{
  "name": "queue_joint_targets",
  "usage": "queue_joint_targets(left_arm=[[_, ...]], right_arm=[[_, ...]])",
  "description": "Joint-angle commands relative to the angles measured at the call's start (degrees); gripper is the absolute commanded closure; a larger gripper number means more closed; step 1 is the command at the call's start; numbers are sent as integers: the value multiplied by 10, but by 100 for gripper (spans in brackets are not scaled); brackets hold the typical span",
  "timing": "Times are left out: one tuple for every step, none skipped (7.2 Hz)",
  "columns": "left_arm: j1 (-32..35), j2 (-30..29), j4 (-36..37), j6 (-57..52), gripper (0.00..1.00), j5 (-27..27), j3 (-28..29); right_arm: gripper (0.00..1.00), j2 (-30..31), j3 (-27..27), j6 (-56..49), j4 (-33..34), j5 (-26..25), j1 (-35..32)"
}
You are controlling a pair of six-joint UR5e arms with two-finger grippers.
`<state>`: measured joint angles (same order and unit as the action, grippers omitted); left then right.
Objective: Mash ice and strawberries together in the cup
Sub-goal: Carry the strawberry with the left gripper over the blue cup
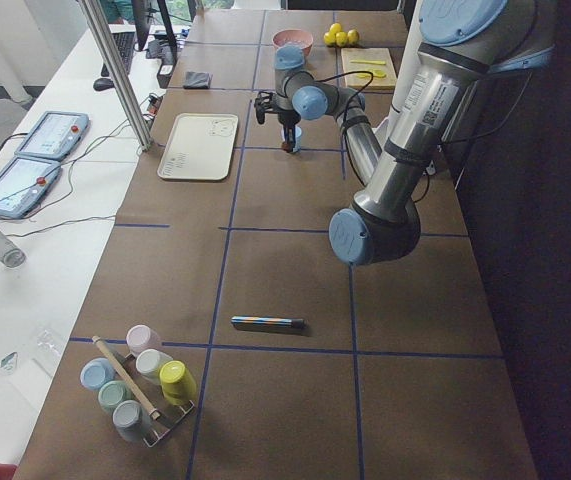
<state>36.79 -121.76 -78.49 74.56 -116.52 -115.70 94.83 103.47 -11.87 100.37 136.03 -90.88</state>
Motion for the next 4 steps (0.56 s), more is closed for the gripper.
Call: queue_joint_targets(left_arm=[[-56, -109, 14, 77, 100, 50, 82], [-68, -157, 12, 101, 100, 65, 139], [-82, -195, 9, 118, 100, 82, 187], [-94, -211, 1, 119, 100, 86, 215]], right_arm=[[0, -2, 0, 0, 0, -1, 0], [0, -2, -1, 0, 0, -1, 0], [0, -2, -1, 0, 0, -1, 0], [0, -2, -1, 0, 0, -1, 0]])
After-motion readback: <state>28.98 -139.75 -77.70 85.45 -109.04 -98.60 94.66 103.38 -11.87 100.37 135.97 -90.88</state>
